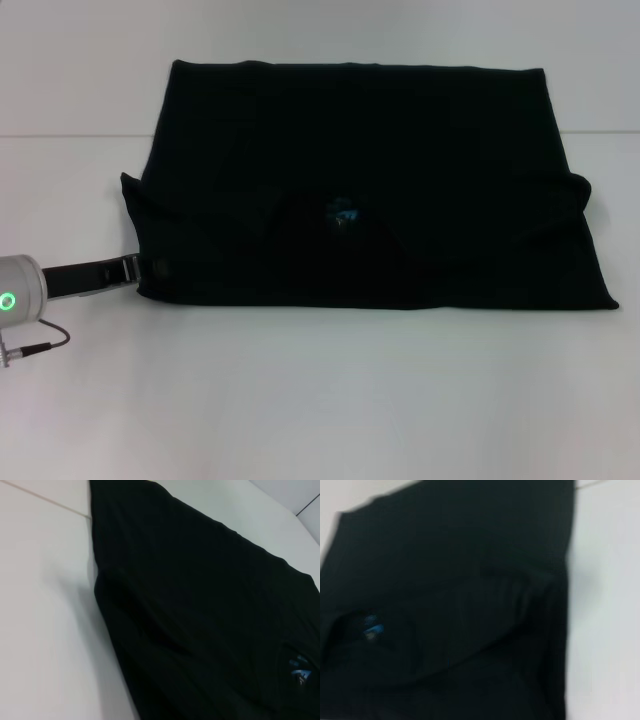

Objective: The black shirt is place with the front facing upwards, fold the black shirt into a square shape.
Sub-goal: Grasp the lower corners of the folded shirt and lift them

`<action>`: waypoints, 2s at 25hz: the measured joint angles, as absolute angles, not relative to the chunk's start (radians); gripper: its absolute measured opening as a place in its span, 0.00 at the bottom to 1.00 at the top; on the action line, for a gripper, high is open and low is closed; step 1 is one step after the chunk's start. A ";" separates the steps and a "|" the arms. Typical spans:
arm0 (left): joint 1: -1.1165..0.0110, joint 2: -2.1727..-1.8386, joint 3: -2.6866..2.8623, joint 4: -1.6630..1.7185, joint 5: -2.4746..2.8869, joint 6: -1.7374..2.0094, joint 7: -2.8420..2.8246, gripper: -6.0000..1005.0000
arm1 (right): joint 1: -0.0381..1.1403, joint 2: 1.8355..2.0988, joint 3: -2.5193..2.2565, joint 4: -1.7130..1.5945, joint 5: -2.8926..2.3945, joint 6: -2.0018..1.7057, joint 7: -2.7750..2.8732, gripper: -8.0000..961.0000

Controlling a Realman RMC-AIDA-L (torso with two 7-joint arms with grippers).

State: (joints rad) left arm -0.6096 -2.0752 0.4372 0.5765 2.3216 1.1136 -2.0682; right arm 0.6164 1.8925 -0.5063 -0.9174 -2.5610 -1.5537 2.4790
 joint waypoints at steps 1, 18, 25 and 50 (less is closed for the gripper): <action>-0.610 -2.075 0.437 0.577 2.322 1.113 -2.068 0.05 | 0.635 1.898 -0.510 -0.913 -2.590 -1.537 2.484 0.89; -0.613 -2.075 0.437 0.577 2.319 1.117 -2.068 0.04 | 0.733 1.938 -0.654 -0.660 -2.617 -1.248 2.436 0.87; -0.613 -2.075 0.437 0.577 2.317 1.117 -2.067 0.04 | 0.746 1.963 -0.658 -0.648 -2.622 -1.195 2.410 0.86; -0.615 -2.074 0.429 0.577 2.306 1.124 -2.054 0.06 | 0.748 1.974 -0.695 -0.613 -2.622 -1.154 2.384 0.57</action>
